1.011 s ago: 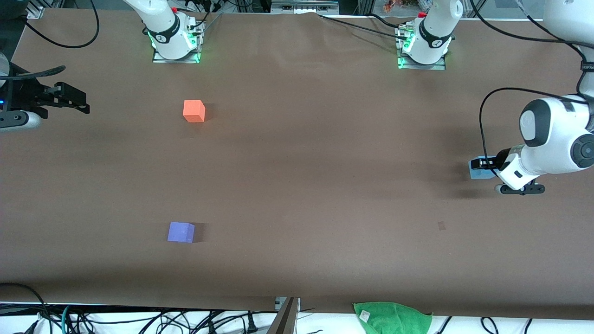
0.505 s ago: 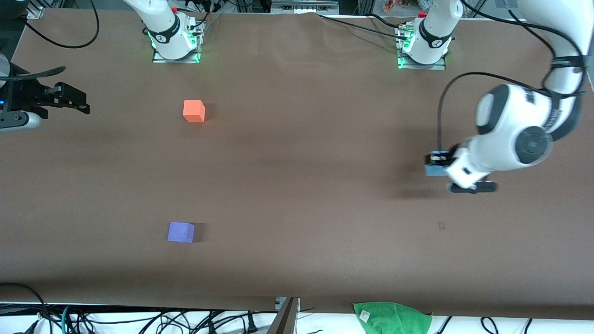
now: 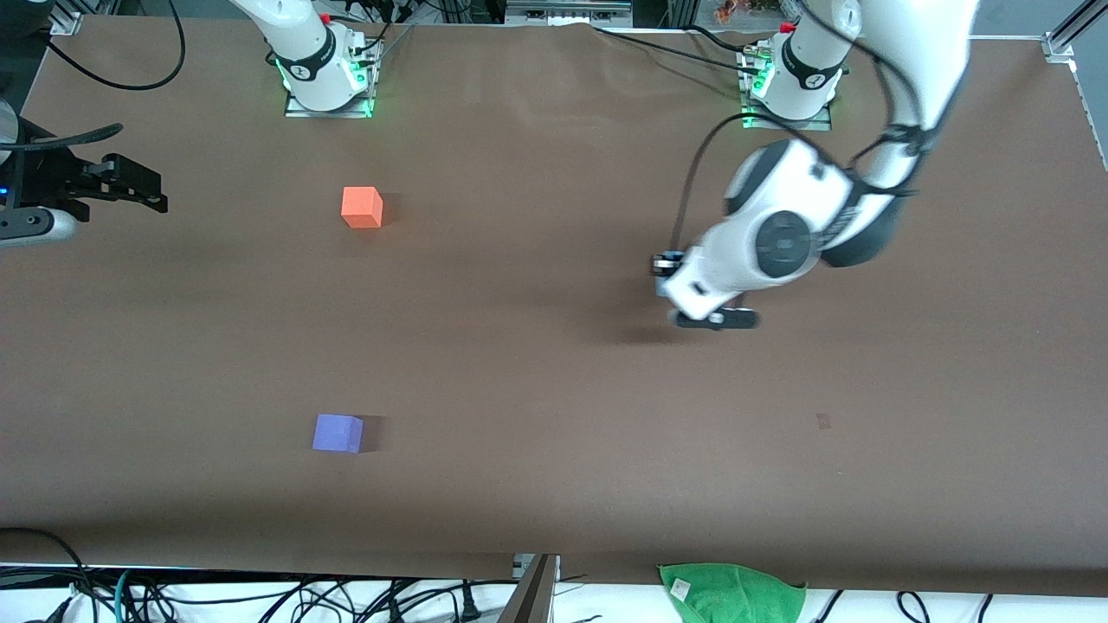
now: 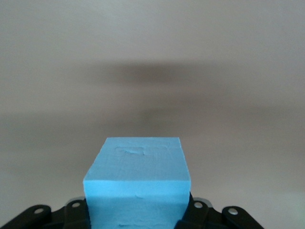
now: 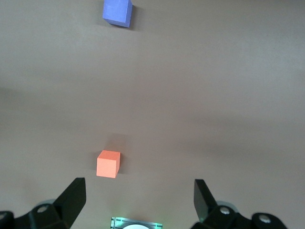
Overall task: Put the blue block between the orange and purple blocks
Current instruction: 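Lift the light-blue cube and carry it toward the table's middle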
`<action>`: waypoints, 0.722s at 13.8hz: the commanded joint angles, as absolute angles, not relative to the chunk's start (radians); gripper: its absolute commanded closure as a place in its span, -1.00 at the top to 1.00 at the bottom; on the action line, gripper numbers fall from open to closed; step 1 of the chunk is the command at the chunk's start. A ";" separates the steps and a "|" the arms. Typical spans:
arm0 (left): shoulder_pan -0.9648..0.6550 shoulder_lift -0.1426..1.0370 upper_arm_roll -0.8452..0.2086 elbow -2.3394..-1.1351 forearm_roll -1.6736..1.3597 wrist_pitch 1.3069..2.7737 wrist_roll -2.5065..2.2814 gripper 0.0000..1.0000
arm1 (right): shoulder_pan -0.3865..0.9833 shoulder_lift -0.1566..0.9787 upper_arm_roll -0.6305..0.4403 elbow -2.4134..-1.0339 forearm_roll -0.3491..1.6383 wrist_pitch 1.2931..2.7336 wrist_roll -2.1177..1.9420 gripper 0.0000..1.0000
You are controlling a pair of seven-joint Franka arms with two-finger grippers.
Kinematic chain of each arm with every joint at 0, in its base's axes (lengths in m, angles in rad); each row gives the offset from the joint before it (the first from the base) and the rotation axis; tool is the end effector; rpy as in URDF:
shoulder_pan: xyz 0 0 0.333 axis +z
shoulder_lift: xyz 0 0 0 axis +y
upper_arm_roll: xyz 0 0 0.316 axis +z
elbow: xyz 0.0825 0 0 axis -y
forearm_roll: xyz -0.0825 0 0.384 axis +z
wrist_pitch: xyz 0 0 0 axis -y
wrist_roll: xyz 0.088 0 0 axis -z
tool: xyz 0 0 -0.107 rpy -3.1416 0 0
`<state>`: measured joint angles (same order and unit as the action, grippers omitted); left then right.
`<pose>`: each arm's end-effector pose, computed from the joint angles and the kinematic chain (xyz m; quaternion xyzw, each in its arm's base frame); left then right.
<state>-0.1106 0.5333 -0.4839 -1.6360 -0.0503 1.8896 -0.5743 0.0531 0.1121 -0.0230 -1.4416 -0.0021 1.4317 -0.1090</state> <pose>0.5575 -0.3382 0.3228 0.9833 0.0160 -0.1713 0.0597 0.5739 0.0178 0.6099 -0.9957 -0.0693 0.0610 0.0001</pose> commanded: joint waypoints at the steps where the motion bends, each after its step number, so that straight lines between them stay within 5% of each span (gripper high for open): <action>1: -0.239 0.728 -0.468 -1.441 -0.045 1.911 -0.696 -0.77 | 0.044 0.109 -0.020 -1.443 0.014 1.434 -0.110 1.00; 5: -0.424 0.828 -0.375 -1.437 -0.026 2.135 -0.794 -0.75 | 0.044 0.109 -0.020 -1.443 0.012 1.434 -0.103 1.00; 9: -0.583 0.874 -0.226 -1.428 -0.029 2.148 -0.813 -0.73 | 0.043 0.109 -0.020 -1.443 0.012 1.434 -0.098 1.00; 10: -0.580 0.874 -0.227 -1.427 -0.031 2.148 -0.813 -0.54 | 0.038 0.109 -0.020 -1.443 0.011 1.434 -0.098 1.00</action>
<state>-0.5644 0.8464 -0.2477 -1.4572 -0.0424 2.1462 -0.8009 0.0523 0.1122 -0.0234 -1.4416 -0.0021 1.4317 -0.1089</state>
